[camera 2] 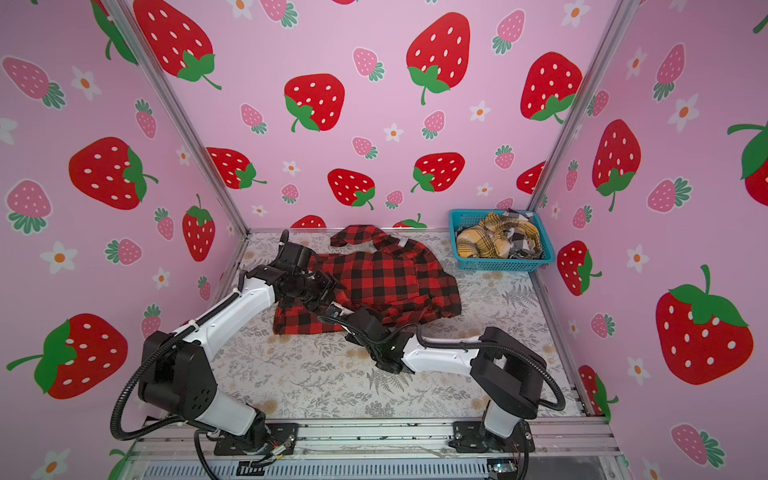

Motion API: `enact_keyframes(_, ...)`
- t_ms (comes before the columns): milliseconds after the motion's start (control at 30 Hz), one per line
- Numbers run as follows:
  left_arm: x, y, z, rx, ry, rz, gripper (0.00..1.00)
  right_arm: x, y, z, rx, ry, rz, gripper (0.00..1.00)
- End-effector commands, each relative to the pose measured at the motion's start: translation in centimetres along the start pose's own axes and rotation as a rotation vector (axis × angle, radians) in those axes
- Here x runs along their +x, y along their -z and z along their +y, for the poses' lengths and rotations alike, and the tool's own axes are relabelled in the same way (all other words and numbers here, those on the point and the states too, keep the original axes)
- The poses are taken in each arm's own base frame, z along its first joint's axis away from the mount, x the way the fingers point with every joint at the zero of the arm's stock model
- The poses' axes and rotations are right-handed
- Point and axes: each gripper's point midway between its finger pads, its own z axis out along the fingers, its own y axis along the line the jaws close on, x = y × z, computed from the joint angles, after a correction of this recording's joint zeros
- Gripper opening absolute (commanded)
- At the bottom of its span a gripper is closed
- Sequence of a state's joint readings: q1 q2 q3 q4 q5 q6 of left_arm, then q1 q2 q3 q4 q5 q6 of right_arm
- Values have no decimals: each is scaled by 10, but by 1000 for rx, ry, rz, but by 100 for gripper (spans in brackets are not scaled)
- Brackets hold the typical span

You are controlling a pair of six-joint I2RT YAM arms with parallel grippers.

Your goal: Fold and stack the long sleeve shirts

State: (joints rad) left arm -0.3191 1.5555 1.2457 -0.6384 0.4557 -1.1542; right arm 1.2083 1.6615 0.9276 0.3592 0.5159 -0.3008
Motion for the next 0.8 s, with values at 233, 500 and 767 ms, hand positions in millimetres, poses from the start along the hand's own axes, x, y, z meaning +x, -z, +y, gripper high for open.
enact_keyframes(233,15,-6,4,-43,-55,78,21,-2,-3,-6,72,14,-9,0)
enact_keyframes(500,12,-14,11,-77,-44,86,60,-2,-2,-3,75,34,-17,0)
enact_keyframes(767,10,-14,16,-88,-32,60,0,4,0,-3,84,20,-3,0)
